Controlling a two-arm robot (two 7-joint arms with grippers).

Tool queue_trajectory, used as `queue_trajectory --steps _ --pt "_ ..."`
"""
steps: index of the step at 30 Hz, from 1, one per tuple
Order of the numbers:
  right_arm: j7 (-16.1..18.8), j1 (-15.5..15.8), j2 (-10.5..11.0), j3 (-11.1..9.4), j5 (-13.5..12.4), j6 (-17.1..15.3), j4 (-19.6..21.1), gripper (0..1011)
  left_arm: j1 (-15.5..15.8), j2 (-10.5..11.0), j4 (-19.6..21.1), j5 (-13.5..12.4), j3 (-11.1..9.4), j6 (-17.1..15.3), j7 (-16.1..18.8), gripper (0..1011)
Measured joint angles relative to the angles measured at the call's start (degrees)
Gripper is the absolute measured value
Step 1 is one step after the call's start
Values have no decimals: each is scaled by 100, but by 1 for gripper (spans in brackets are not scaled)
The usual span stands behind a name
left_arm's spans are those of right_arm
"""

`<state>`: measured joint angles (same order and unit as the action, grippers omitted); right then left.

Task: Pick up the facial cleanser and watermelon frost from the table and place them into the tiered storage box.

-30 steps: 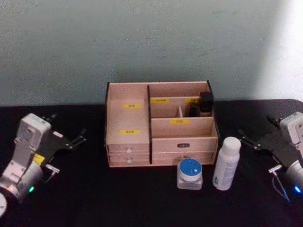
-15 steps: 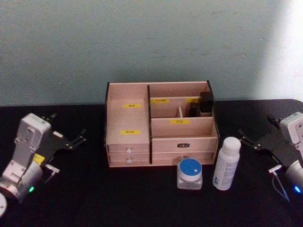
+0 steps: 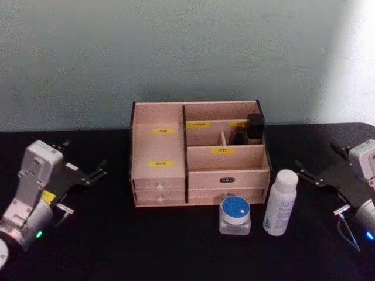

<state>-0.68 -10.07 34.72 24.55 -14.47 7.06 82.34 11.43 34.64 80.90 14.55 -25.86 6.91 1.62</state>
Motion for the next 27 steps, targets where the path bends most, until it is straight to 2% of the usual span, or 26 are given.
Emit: queue_trajectory --steps 8,17,19,20,27 --pt "110 326 92 -193 -141 -97 328 1002 0 0 0 0 0 0 0 1001" --pt "153 1021 334 -552 -374 -229 903 1002 0 0 0 0 0 0 0 1001" --pt "227 1262 416 -675 -477 -230 1087 1002 0 0 0 0 0 0 0 1002" --pt "227 1262 416 -675 -477 -230 1087 1003 0 0 0 0 0 0 0 1001" --pt "492 1822 552 -958 -836 -252 1488 1002 0 0 0 0 0 0 0 1001"
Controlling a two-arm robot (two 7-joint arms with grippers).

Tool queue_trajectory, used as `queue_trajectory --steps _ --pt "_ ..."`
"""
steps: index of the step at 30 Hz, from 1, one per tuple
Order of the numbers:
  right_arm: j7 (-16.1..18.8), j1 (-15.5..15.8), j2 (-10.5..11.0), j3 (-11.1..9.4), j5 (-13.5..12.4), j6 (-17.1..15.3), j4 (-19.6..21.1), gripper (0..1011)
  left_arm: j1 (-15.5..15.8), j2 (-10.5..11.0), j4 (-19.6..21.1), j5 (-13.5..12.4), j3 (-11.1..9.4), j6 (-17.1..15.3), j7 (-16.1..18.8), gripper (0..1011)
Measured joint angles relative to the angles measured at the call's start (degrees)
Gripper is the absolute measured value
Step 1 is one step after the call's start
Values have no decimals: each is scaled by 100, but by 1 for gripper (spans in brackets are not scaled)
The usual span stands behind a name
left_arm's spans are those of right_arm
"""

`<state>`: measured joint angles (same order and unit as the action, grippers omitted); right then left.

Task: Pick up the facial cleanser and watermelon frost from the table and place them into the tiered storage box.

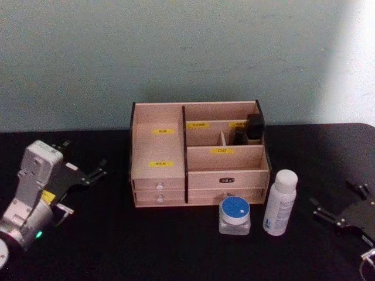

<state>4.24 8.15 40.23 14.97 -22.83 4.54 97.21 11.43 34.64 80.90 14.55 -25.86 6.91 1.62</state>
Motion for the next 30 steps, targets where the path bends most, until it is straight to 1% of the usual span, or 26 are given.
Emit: queue_trajectory --steps 3,4,6,7,10,12,13,15,19,20,26,29,30 --pt "148 142 10 -75 -151 -18 113 1002 0 0 0 0 0 0 0 1002" --pt "148 142 10 -75 -151 -18 113 1003 0 0 0 0 0 0 0 1001" --pt "308 231 8 -105 -256 -45 197 1003 0 0 0 0 0 0 0 1001" --pt "308 231 8 -105 -256 -45 197 1003 0 0 0 0 0 0 0 1001" --pt "481 260 -10 -98 -323 -95 233 1002 0 0 0 0 0 0 0 1001" --pt "633 253 -51 -55 -359 -154 238 1002 0 0 0 0 0 0 0 1002" --pt "633 253 -51 -55 -359 -154 238 1002 0 0 0 0 0 0 0 1001" --pt "753 199 -119 3 -364 -235 221 1003 0 0 0 0 0 0 0 1001" --pt "851 87 -235 67 -354 -329 124 1002 0 0 0 0 0 0 0 1001" --pt "851 87 -235 67 -354 -329 124 1002 0 0 0 0 0 0 0 1001" --pt "984 -177 -486 156 -280 -455 -112 1002 0 0 0 0 0 0 0 1001" --pt "1034 -270 -570 171 -274 -479 -207 1003 0 0 0 0 0 0 0 1002" --pt "1068 -334 -627 177 -269 -490 -267 1002 0 0 0 0 0 0 0 1001"
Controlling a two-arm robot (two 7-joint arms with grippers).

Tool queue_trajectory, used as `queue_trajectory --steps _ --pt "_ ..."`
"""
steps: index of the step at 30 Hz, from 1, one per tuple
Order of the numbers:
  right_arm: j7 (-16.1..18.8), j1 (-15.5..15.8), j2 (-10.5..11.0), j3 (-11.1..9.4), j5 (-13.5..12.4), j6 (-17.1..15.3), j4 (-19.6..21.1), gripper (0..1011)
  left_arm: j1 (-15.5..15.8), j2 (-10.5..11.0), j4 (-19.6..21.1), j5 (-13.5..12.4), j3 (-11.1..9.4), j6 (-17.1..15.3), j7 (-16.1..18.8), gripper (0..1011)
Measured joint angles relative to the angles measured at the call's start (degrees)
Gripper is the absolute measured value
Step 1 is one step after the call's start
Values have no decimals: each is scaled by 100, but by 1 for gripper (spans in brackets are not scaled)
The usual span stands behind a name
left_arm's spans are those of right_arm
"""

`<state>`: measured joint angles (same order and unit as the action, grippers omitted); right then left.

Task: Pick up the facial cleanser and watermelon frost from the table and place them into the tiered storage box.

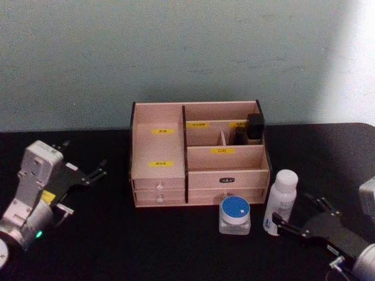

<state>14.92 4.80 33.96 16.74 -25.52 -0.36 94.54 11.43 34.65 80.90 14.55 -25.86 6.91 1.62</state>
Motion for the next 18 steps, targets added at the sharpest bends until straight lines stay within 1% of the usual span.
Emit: queue_trajectory --steps 9,18 --pt "141 -320 -283 18 118 -36 -287 1002 0 0 0 0 0 0 0 1001" --pt "230 -467 -459 -7 266 -63 -438 1002 0 0 0 0 0 0 0 1001"
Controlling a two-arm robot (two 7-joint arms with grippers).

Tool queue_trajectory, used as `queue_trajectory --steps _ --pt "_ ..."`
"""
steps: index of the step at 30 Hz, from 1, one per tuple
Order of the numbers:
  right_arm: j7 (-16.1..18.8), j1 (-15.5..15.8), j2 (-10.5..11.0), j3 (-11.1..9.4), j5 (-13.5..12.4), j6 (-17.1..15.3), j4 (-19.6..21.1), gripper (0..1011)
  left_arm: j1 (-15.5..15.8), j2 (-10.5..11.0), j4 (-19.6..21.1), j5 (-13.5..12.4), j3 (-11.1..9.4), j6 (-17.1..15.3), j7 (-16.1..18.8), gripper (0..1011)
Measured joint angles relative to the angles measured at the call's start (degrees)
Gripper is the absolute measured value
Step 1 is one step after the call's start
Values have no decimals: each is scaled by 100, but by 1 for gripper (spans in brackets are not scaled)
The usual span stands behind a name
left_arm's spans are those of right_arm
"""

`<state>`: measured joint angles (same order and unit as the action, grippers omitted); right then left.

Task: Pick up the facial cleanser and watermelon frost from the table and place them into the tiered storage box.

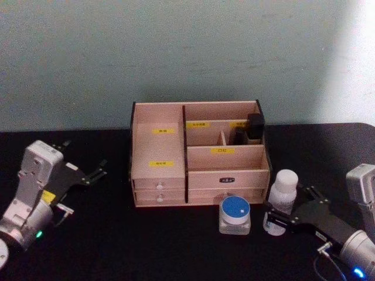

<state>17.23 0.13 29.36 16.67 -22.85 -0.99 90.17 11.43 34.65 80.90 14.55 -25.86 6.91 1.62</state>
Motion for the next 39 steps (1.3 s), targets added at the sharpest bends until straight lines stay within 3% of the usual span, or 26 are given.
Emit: queue_trajectory --steps 10,22,28,36,39 --pt "70 -52 -128 -54 135 -32 -82 1003 0 0 0 0 0 0 0 1001" --pt "63 -50 -113 -51 125 -28 -76 995 0 0 0 0 0 0 0 1001" --pt "61 -48 -110 -48 120 -25 -73 888 0 0 0 0 0 0 0 1001" --pt "56 -47 -105 -44 113 -22 -69 630 0 0 0 0 0 0 0 1001" --pt "54 -47 -104 -43 112 -22 -69 592 0 0 0 0 0 0 0 1001"
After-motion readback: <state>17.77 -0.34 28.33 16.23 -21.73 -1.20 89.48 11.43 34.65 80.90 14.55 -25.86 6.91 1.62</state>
